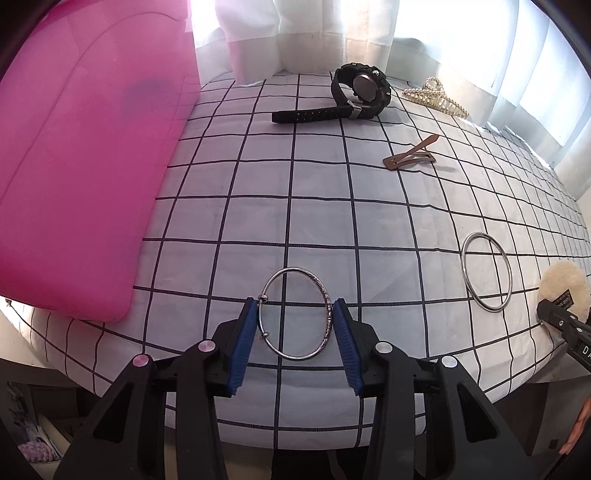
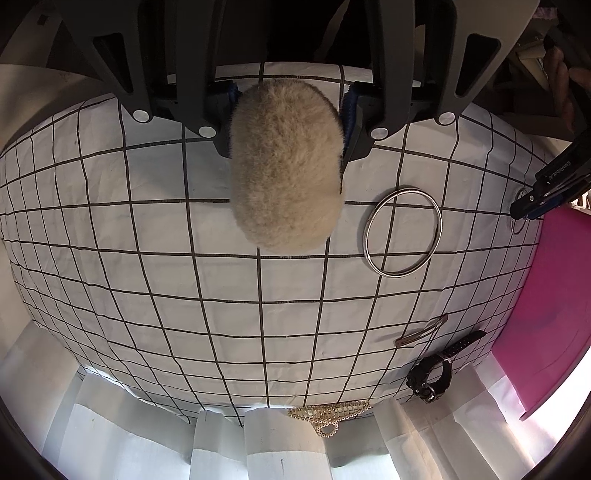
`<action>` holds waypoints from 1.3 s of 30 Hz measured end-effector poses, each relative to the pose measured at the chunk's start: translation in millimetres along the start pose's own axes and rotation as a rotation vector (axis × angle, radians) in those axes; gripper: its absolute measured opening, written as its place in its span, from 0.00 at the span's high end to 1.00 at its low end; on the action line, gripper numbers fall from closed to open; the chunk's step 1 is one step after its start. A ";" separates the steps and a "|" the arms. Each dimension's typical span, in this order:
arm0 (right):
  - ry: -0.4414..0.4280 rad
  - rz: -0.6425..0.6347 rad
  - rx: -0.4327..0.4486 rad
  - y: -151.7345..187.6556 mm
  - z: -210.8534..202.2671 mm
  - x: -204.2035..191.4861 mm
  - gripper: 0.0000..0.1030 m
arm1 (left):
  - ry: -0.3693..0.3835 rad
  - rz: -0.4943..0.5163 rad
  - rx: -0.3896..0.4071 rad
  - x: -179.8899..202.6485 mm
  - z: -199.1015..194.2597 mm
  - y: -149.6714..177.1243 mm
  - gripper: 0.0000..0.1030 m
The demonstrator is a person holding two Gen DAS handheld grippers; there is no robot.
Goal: Organize jewelry
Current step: 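Carry the pom-pom and bangle in both tools over the pink tub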
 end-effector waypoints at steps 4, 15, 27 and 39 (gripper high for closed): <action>-0.002 -0.001 0.010 -3.1 -4.3 -0.9 0.62 | -0.001 -0.006 0.017 -0.3 -8.1 -4.5 0.60; -0.013 -0.006 0.074 -25.1 -29.5 -4.3 0.62 | 0.031 0.012 0.080 11.2 -39.1 -28.3 0.60; -0.046 -0.068 0.191 -71.6 -76.1 -29.5 0.62 | 0.061 0.002 0.214 13.4 -95.9 -67.5 0.60; -0.182 -0.206 0.335 -147.3 -126.7 -118.5 0.62 | 0.002 -0.093 0.380 -43.4 -172.2 -122.1 0.60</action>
Point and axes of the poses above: each gripper's, at about its wrist camera, not at the fingertips, and z roughly the way its jaws point, x to its right, y to its underside, the point moved 4 cm from there along z, roughly the way its jaws point, and after that the axes turned 1 degree about x, right-handed, at the moved point
